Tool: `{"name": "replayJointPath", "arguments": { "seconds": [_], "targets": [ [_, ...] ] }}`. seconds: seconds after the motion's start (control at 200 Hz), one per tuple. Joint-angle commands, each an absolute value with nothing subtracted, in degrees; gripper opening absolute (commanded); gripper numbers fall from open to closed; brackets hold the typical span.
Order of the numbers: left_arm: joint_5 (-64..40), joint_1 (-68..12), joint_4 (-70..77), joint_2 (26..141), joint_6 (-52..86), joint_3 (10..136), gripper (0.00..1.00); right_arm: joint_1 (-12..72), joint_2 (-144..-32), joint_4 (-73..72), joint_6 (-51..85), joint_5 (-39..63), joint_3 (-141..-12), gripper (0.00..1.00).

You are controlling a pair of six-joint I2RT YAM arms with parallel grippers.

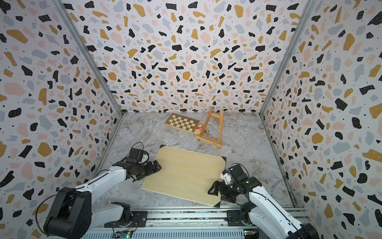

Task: Assemble the easel
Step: Pick up the drawing board from the center of the board.

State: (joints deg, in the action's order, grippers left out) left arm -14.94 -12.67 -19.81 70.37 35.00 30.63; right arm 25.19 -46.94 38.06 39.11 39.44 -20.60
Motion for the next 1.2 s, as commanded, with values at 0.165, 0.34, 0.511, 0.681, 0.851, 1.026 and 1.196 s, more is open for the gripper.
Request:
{"name": "replayJointPath", "arguments": {
  "seconds": [0.165,0.34,0.511,0.681,0.851,1.026,1.196],
  "targets": [
    [-18.8,-13.9,-26.9,71.0,39.0,27.7,0.99,27.8,-50.8,39.6,37.0,36.2,-21.6,1.00],
    [-16.0,-13.9,-27.4,71.1,39.3,27.5,1.00,27.7,-51.2,46.0,38.6,28.2,-22.7,1.00],
    [-15.8,-13.8,-27.3,71.2,39.0,27.9,1.00,30.3,-48.9,46.0,41.2,31.0,-20.9,1.00],
    [-17.0,-13.8,-27.6,71.1,38.3,28.1,1.00,32.8,-47.8,43.8,43.6,35.3,-18.4,1.00],
    [-18.4,-13.9,-27.3,70.7,38.3,27.8,0.98,34.4,-47.4,44.5,44.6,35.7,-17.4,1.00],
    [-20.1,-14.1,-27.4,70.1,38.3,27.5,0.97,37.3,-47.2,37.9,48.2,38.2,-16.9,1.00],
    [-18.2,-14.1,-28.5,68.6,38.0,27.2,0.97,36.0,-46.5,36.8,46.1,34.5,-20.4,1.00]
  ]
}}
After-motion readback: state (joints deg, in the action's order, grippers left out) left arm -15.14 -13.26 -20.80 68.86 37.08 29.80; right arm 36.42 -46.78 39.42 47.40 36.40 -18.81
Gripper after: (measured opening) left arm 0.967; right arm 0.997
